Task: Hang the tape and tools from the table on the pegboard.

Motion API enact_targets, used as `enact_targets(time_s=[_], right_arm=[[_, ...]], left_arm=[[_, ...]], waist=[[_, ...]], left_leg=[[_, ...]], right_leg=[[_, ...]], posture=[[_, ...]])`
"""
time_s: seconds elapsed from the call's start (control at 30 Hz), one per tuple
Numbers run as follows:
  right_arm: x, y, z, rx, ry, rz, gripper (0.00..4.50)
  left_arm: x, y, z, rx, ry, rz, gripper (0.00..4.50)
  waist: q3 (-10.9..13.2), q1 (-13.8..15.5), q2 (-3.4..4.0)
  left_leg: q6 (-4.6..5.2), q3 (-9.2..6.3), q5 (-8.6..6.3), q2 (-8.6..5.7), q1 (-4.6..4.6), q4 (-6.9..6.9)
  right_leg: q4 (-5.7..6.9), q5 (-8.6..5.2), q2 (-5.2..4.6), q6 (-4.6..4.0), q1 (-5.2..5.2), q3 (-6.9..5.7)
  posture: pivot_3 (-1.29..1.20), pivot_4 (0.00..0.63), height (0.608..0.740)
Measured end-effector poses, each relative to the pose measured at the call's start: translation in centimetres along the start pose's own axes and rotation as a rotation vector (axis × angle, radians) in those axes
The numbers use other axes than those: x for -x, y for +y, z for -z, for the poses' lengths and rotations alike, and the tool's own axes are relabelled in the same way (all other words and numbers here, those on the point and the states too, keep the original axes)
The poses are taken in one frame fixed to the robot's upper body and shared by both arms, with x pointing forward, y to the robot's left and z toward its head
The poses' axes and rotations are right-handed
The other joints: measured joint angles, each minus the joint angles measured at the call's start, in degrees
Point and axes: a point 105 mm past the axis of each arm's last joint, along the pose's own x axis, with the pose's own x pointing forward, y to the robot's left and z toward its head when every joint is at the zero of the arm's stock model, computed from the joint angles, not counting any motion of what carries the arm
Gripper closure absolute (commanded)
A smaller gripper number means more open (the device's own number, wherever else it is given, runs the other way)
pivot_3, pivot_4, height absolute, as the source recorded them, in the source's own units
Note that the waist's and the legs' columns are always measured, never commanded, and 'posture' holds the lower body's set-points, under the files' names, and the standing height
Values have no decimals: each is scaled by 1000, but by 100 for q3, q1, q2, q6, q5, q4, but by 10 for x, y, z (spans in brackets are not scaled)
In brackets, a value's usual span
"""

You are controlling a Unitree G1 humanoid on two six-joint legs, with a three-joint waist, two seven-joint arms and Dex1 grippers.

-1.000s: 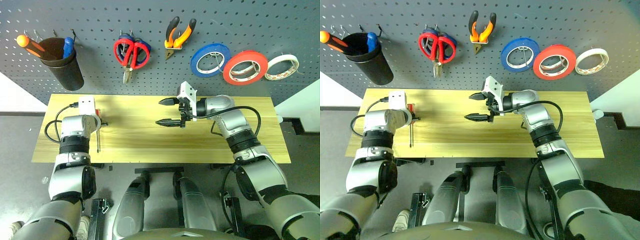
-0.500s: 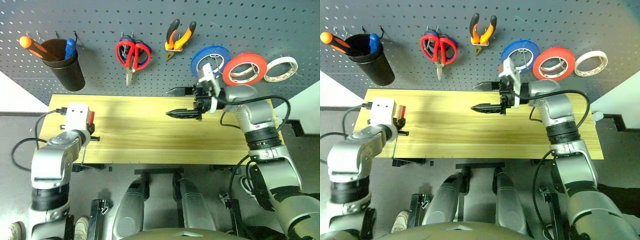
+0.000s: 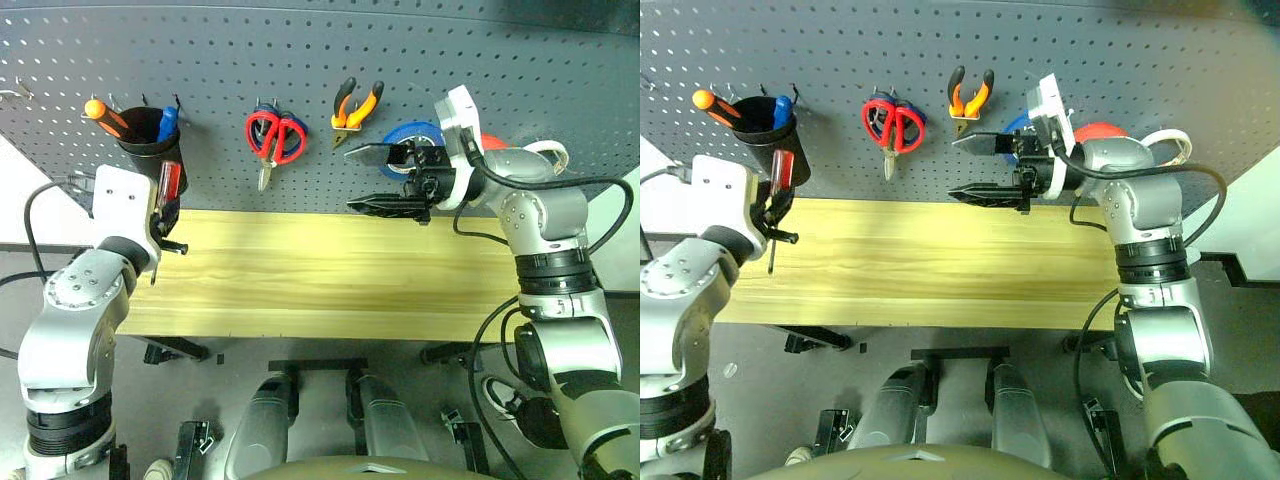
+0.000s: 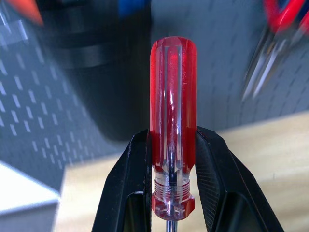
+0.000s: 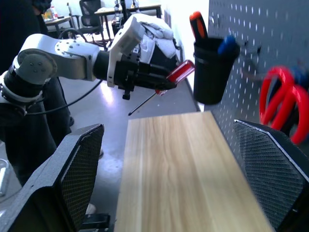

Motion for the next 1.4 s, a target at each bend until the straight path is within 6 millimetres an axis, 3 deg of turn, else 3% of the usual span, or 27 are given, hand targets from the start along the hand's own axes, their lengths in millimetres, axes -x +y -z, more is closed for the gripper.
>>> enact_targets(time_s=[0.2,0.47,0.73,0.9,1.4], right_arm=[[0,-1,-10,33,-24,-1,0],[0,-11,-23,70,-34,41,0],[0,-15,-20,82,-25,60,0],[-1,-15,-20,85,-23,63,0],[1,-14,-19,106,-2,80,0]], left_arm=[[-10,14,-60,22,-196,-42,3619],[-26,31,-82,23,-269,-107,3619],[-50,53,-103,23,-387,-261,3619],[-61,58,-100,43,-425,-307,3619],[-93,57,-56,96,-396,-357,3619]], waist=[[-154,-5,-6],[-330,-13,1],[-536,-6,-1],[-583,-13,6],[-634,-17,10]], left_leg=[[2,-1,1,2,68,1],[1,32,1,46,93,1],[4,119,-2,84,97,-1],[6,129,-3,89,99,-3],[11,130,-6,92,101,-1]], right_leg=[[-8,-1,20,7,71,-2],[-7,-2,72,7,83,18],[-6,-1,73,4,80,28],[1,-1,71,4,71,38],[9,-1,60,3,66,48]], posture=[[73,52,731],[63,28,731],[57,23,731],[47,27,731],[18,45,731]])
